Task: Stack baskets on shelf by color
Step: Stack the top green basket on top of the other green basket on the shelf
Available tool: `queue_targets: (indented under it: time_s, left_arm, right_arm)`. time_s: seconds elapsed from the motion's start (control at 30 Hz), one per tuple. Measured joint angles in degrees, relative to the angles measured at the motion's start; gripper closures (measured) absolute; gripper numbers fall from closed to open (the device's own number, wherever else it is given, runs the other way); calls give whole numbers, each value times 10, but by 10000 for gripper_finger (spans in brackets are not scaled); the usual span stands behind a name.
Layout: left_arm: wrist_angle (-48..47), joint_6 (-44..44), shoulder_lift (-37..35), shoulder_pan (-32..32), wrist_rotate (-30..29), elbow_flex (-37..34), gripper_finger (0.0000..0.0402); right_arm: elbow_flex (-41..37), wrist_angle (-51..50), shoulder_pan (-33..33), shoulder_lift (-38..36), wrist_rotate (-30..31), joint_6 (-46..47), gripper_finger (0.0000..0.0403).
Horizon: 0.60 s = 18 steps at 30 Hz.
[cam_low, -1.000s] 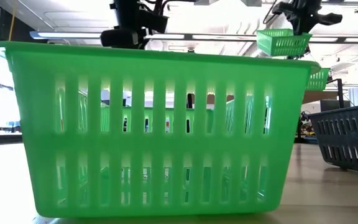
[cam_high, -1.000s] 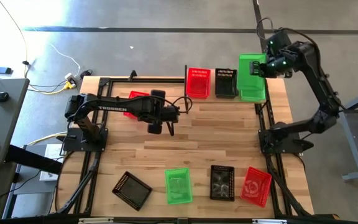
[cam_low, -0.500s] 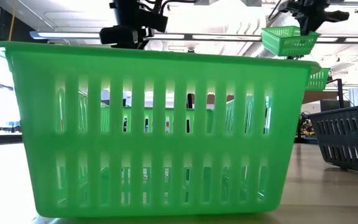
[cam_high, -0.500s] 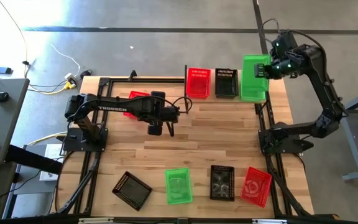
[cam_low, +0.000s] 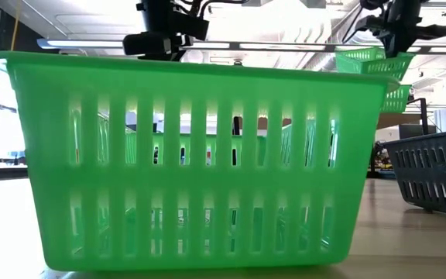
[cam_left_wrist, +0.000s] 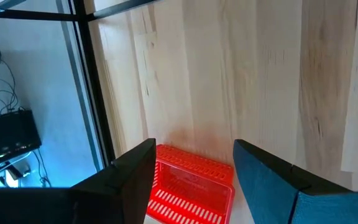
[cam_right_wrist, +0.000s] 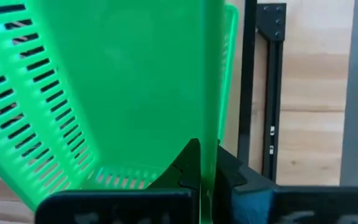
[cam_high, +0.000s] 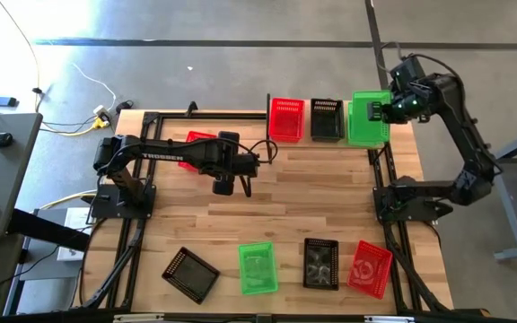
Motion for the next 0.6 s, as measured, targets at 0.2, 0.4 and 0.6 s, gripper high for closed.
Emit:
queue_targets:
  time_s: [0.2,0.4,0.6]
  left_arm:
    - [0,-4,0,0,0,0,195]
    - [0,-4,0,0,0,0,195]
    - [-1,-4,0,0,0,0,195]
  right_arm:
    - [0,-16,0,22,8,17,403]
    - [0,-16,0,40,5,41,403]
    - [0,-17,0,49,-7,52,403]
